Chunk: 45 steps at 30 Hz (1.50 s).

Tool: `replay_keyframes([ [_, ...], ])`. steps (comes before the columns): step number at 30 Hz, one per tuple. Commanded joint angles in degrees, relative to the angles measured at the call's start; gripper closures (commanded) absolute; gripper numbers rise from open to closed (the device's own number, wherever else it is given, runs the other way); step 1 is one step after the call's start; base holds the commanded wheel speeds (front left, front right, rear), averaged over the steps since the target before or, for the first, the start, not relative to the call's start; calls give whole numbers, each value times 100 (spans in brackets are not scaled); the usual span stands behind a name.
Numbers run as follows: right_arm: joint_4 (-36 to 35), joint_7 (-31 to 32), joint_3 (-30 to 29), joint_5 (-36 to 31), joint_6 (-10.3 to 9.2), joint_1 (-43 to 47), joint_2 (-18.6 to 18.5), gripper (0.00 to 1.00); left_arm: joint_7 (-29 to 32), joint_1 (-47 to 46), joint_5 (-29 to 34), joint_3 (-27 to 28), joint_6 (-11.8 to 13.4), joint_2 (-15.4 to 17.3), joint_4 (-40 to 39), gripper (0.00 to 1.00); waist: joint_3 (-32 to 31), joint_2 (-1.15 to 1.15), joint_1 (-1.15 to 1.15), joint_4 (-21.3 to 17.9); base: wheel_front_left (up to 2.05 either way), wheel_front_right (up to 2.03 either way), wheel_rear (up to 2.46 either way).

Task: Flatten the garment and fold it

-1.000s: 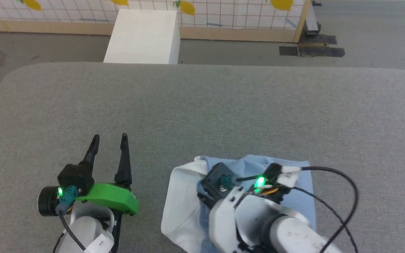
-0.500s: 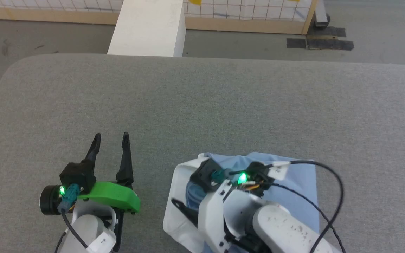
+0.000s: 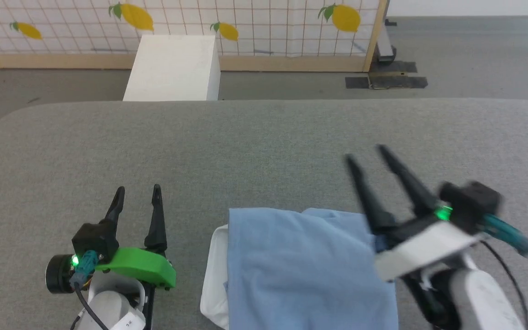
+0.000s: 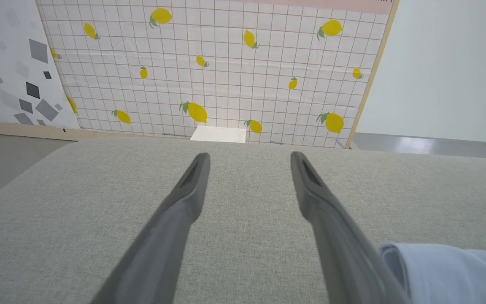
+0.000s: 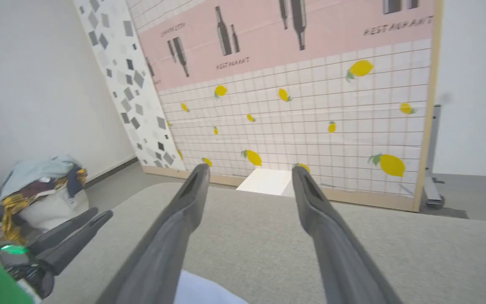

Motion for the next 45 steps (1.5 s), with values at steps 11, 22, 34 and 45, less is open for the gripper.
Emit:
replay_keyframes([
  [11,776,445,-1389,596,-9,1303,-2,0,-21,143,36,27,-33,24,-66,0,-144,0,0,-160,0,0,0],
  [22,2066,2210,-1195,882,-9,973,-2,0,-21,107,81,-47,-61,-47,-75,0,-15,0,0,67,0,0,0],
  [34,2483,2745,-803,759,-9,539,-2,100,-21,118,62,42,-24,-38,-66,0,33,0,0,5,0,0,0],
  [45,1149,3535,-546,-1509,-9,-141,-430,100,-21,68,115,144,10,-48,-347,0,343,0,0,-760,0,0,0],
])
